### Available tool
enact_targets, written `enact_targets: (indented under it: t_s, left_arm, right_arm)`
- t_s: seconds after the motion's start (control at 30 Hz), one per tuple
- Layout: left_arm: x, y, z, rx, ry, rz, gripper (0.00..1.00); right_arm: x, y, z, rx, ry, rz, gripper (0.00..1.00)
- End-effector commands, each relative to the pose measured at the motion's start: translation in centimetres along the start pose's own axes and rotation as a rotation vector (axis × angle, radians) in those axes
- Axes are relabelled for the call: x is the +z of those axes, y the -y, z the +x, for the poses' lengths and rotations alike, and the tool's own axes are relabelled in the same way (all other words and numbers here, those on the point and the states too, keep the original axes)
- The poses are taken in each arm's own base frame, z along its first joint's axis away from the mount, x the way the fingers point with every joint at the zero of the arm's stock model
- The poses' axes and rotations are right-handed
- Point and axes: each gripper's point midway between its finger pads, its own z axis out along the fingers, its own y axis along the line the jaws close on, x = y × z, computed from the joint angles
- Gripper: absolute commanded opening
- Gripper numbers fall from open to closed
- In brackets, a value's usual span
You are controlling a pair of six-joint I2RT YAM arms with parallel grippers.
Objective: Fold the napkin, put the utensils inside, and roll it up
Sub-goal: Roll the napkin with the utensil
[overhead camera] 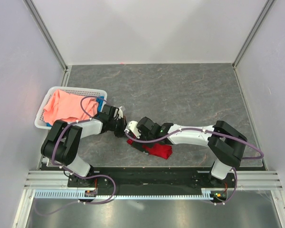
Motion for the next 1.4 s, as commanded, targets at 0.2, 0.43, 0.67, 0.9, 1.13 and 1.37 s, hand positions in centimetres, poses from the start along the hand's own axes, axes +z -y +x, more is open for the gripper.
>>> enact_targets:
  t_s: [0.2, 0.43, 0.67, 0.9, 1.13, 1.37]
  left_arm:
    - [0.2, -1.1, 0.2, -0.024, -0.04, -0.073, 0.02]
    - [-0.1, -0.7, -0.2, -0.015, -0.031, -0.067, 0.02]
    - [-0.8, 0.8, -2.1, 0.0, 0.019, -0.05, 0.34]
    - [-3.7, 2.8, -6.5, 0.038, 0.113, -0.034, 0.72]
    - [-8.0, 3.1, -10.8, 0.053, 0.222, -0.054, 0.85]
    - [-11.8, 5.0, -13.4, 0.129, 0.304, -0.032, 0.87]
  right_arm:
    - [0.3, -1.2, 0.6, -0.037, -0.012, 0.046, 0.95]
    - [1.2, -0.2, 2.6, -0.006, -0.101, 0.118, 0.9]
    - [1.4, -0.1, 4.2, 0.06, -0.147, 0.149, 0.66]
    - [1.5, 0.9, 4.8, 0.158, -0.14, 0.189, 0.55]
    - [1.4, 5.1, 5.5, 0.343, -0.126, 0.245, 0.52]
    - [1.5, 11.5, 6.1, 0.523, -0.116, 0.347, 0.51]
